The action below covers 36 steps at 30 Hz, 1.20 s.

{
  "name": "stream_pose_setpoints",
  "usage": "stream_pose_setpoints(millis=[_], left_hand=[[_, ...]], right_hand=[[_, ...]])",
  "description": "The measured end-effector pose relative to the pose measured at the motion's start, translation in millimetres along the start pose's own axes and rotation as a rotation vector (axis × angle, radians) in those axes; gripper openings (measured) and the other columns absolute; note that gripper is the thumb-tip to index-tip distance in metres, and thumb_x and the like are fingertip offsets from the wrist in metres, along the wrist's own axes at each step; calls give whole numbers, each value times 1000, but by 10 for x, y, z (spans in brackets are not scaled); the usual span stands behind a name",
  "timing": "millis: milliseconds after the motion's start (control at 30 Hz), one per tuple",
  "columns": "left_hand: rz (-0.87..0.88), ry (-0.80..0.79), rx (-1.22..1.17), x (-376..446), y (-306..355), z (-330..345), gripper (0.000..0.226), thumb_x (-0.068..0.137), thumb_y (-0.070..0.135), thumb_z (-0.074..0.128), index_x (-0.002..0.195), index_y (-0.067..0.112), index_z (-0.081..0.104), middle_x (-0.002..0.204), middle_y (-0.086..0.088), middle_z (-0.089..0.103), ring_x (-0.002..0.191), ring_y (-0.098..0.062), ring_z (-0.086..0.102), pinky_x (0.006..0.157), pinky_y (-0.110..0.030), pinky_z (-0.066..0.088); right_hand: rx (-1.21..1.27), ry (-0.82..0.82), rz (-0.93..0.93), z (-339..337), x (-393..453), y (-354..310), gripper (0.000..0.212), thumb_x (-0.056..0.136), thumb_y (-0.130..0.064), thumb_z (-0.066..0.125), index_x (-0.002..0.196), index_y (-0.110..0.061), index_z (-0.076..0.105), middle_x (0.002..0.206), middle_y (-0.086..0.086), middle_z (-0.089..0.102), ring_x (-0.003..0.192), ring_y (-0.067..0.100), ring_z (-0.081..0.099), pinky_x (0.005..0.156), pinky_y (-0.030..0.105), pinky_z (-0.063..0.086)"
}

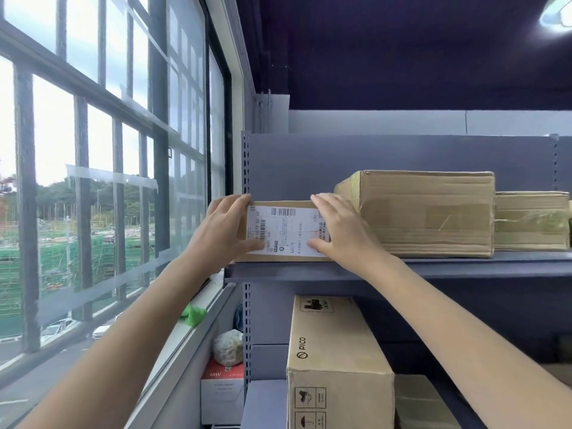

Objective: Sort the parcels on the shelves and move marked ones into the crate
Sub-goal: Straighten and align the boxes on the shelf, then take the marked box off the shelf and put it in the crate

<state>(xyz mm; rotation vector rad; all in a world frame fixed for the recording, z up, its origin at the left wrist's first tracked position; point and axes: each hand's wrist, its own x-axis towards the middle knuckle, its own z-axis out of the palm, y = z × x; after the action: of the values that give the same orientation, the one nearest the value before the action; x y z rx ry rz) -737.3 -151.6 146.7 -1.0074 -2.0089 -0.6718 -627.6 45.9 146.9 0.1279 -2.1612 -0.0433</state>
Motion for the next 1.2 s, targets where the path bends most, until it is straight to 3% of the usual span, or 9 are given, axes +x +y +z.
stream_pose_setpoints(millis=[267, 567, 733, 800, 867, 933, 1033, 1133, 1200], left_hand=[[-63, -43, 13, 180, -150, 256, 89, 70, 40, 75, 141, 18, 26, 143, -1, 36, 129, -22, 33, 105, -40, 33], [-75, -49, -27, 329, -271, 436, 87, 70, 35, 77, 140, 16, 28, 141, -3, 38, 125, -24, 39, 104, -38, 35], [-34, -29, 44, 355, -246, 426, 88, 70, 42, 75, 138, 12, 30, 141, -7, 36, 129, -25, 29, 107, -42, 30], [-7, 31, 89, 364, -162, 373, 91, 69, 49, 72, 140, 12, 28, 145, -9, 30, 134, -25, 19, 110, -44, 24], [55, 86, 77, 375, -8, 316, 90, 72, 49, 70, 142, 12, 26, 149, -11, 25, 137, -26, 13, 112, -45, 19], [129, 123, 48, 382, 202, 285, 84, 75, 44, 69, 141, 11, 29, 149, -13, 26, 137, -28, 13, 111, -43, 19], [188, 165, -17, 375, 556, 301, 72, 79, 36, 68, 138, 9, 36, 143, -12, 35, 134, -29, 22, 106, -37, 24], [211, 170, -158, 367, 928, 371, 60, 79, 26, 69, 132, 10, 44, 122, -10, 49, 118, -29, 41, 92, -27, 30], [206, 137, -237, 404, 1165, 467, 58, 79, 21, 68, 131, 9, 44, 115, -9, 50, 111, -27, 46, 93, -32, 37]], right_hand=[[-58, -72, 60, 190, 135, 74, 75, 85, -26, 64, 145, -10, 22, 151, 4, 27, 141, 16, 16, 110, 25, 14], [-52, -91, 144, 388, 291, 137, 73, 82, -23, 66, 142, -10, 26, 147, 3, 30, 138, 18, 20, 110, 36, 26], [-14, -104, 154, 356, 259, 116, 75, 86, -19, 62, 146, -10, 18, 155, 3, 18, 144, 17, 6, 116, 33, 16], [56, -46, 133, 278, 217, 88, 72, 88, -16, 59, 146, -10, 18, 156, 3, 14, 145, 15, 3, 117, 29, 10], [112, 69, 78, 137, 142, 51, 67, 87, -11, 59, 144, -8, 24, 155, 5, 20, 144, 15, 9, 112, 19, 6], [108, 175, 33, -56, 39, 65, 64, 85, -8, 61, 141, -6, 31, 152, 7, 28, 143, 17, 16, 110, 17, 8], [50, 292, 45, -393, -121, 258, 59, 84, -8, 63, 138, -4, 39, 148, 10, 35, 141, 21, 24, 111, 25, 15], [-2, 383, 152, -715, -313, 658, 55, 85, -9, 63, 136, -3, 42, 146, 10, 38, 139, 22, 27, 112, 27, 18], [-14, 417, 259, -877, -449, 976, 58, 86, -13, 62, 138, -5, 39, 149, 8, 35, 140, 20, 26, 110, 23, 16]])
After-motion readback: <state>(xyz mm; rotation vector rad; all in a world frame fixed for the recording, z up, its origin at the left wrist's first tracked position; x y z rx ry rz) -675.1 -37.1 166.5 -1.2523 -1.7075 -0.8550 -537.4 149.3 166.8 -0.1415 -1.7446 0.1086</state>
